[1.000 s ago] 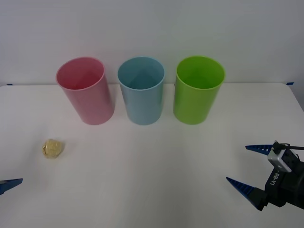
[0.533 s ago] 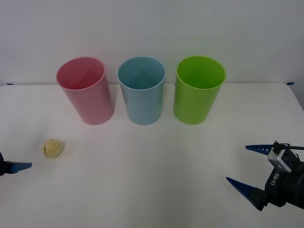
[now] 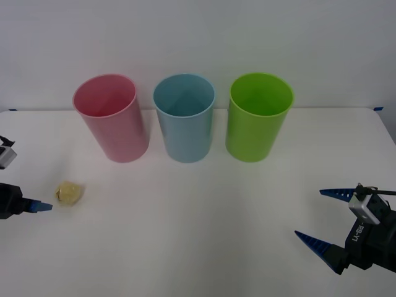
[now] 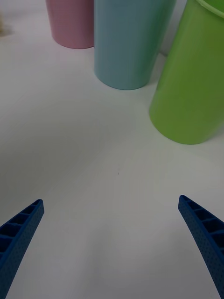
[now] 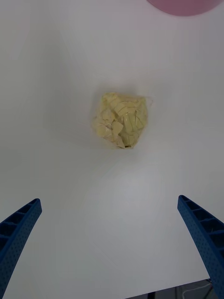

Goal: Put cans in the blue bin and PET bottles in the pink bin and trash in the green bin.

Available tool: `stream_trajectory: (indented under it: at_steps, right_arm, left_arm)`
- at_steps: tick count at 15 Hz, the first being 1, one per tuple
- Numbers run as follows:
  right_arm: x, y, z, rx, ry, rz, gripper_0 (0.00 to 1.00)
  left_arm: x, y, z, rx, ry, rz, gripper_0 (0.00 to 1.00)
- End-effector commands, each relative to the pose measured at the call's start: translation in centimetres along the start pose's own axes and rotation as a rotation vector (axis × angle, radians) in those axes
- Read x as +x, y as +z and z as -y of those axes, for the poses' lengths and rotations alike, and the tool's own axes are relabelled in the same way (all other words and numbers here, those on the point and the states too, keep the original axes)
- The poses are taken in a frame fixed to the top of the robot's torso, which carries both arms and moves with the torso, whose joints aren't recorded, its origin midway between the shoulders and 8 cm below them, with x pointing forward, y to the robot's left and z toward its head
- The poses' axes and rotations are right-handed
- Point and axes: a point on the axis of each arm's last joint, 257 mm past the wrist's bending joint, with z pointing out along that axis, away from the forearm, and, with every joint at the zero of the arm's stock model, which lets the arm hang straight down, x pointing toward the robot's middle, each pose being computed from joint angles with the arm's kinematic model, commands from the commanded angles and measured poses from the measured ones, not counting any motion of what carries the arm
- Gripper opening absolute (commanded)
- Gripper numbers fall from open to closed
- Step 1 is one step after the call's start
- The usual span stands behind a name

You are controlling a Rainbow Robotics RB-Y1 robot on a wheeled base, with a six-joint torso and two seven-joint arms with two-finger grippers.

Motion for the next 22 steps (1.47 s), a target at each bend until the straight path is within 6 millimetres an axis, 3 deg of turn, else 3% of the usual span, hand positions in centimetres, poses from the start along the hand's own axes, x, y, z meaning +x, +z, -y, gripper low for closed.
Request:
stream_trajectory:
  at_steps: [1,6,13,22]
  right_arm:
    - [0.0,0.0,0.0,0.000,0.000,0.000,1.00]
    - [0.0,0.0,0.0,0.000,0.000,0.000,1.00]
    - [0.0,0.0,0.0,0.000,0.000,0.000,1.00]
    - [0.0,0.0,0.0,0.000,0.000,0.000,1.00]
  left_arm:
    - [-1.2,1.9,0.8,0.019,-0.002,-0.007,1.00]
    - [-2.9,4.8,1.2,0.015,0.002,-0.020,1.00]
    - [-2.9,7.9,1.6,0.013,-0.030,-0.027,1.00]
    - [-3.9,9.8,1.4,-0.011,-0.039,-0.012,1.00]
